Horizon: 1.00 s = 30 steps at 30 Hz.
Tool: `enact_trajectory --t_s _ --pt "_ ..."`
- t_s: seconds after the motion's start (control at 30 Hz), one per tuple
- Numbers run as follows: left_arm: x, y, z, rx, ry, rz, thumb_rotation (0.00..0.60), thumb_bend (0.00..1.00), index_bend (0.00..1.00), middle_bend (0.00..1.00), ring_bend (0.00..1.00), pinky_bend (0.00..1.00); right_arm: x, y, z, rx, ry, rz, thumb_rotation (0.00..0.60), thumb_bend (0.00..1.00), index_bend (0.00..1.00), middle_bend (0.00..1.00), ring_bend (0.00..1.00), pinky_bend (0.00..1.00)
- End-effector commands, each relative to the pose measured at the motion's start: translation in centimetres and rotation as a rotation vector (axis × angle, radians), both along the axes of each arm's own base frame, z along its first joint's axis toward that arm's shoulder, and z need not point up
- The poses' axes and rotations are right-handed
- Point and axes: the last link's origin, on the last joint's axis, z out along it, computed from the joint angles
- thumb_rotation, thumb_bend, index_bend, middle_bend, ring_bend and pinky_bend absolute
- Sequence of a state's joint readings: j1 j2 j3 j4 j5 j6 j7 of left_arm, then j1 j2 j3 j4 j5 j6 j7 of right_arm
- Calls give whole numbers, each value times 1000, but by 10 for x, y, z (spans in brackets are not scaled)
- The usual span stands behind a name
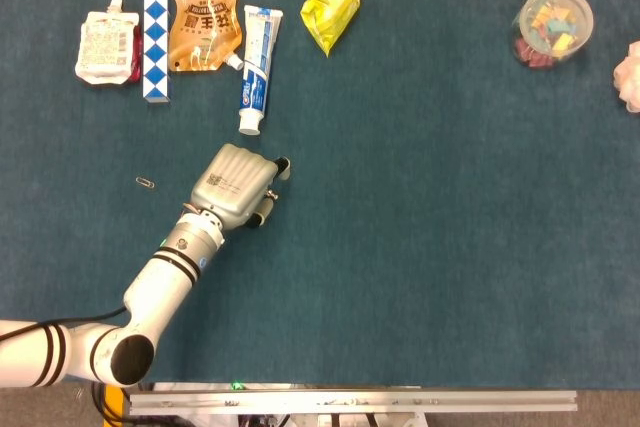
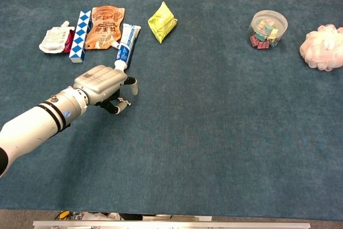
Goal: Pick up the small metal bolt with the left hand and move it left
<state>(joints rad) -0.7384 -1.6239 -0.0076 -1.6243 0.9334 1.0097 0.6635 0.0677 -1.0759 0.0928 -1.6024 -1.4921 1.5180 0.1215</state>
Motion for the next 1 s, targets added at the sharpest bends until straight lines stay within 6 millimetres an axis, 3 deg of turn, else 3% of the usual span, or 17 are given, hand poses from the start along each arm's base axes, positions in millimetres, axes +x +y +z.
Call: enact_trajectory --t_s 0.03,0.13,0.27,0.37,0.6,1.0 --pt "0 0 0 -4 5 4 600 402 316 1000 996 1000 -1 0 0 -1 -1 -1 600 370 488 459 399 414" --pt "-1 0 0 -13 6 11 600 356 348 1000 996 1000 -1 1 0 -2 0 -2 600 369 488 460 399 414" --pt "0 0 3 -3 14 4 600 137 365 1000 996 1000 -1 1 0 -2 -3 -1 600 369 488 460 399 414" --pt "1 -1 4 4 17 -1 600 74 367 1000 997 1000 -1 1 0 -2 -5 0 600 369 488 460 400 414" --pt "0 1 2 -2 7 27 600 75 395 1000 996 1000 -2 2 1 -8 -6 0 600 369 488 461 401 414" --pt "3 7 0 0 -4 51 600 224 482 1000 996 1000 -1 2 1 -12 -7 5 600 369 488 462 401 414"
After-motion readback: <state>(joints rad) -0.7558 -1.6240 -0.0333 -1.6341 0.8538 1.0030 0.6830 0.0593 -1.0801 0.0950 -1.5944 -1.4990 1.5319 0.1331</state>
